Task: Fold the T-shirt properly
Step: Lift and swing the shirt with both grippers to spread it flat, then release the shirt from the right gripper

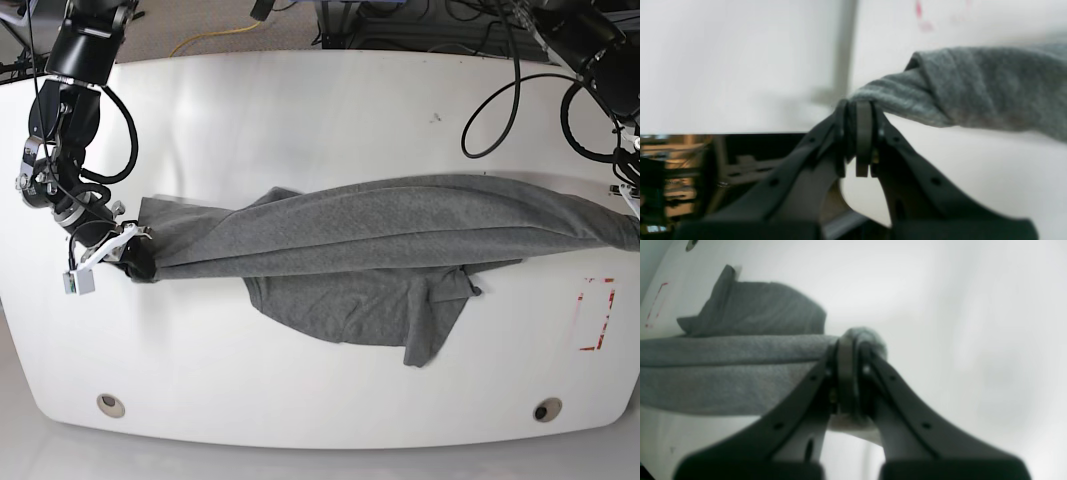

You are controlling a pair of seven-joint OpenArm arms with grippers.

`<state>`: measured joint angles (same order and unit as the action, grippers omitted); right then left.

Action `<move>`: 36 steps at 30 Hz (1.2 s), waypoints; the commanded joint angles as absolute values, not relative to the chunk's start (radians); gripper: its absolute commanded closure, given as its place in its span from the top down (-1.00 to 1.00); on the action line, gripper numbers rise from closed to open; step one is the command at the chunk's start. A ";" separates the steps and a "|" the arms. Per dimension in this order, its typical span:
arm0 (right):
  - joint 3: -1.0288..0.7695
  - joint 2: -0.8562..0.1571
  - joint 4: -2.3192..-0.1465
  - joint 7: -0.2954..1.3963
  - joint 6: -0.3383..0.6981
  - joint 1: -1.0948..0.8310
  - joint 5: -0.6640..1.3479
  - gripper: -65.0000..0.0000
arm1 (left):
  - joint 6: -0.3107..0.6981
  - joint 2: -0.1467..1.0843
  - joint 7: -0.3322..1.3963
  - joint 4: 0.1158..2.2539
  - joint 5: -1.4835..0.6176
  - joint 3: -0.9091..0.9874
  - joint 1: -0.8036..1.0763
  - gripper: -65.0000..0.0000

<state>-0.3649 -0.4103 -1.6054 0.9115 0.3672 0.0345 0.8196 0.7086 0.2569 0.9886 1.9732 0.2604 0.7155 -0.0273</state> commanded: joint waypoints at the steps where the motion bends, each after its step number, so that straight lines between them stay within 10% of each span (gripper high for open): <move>1: -0.372 -0.417 -1.646 0.885 0.372 0.013 0.834 -1.00 | 0.698 0.263 0.978 1.992 0.274 0.743 0.004 -0.99; 29: -0.409 -0.363 -1.666 0.885 0.369 -0.272 0.826 -1.00 | 0.698 0.286 0.878 1.719 0.275 0.839 0.266 -0.97; 36: -0.400 -0.360 -1.666 0.885 0.371 -0.282 0.831 -0.98 | 0.698 0.297 0.883 1.699 0.275 0.796 0.265 -0.22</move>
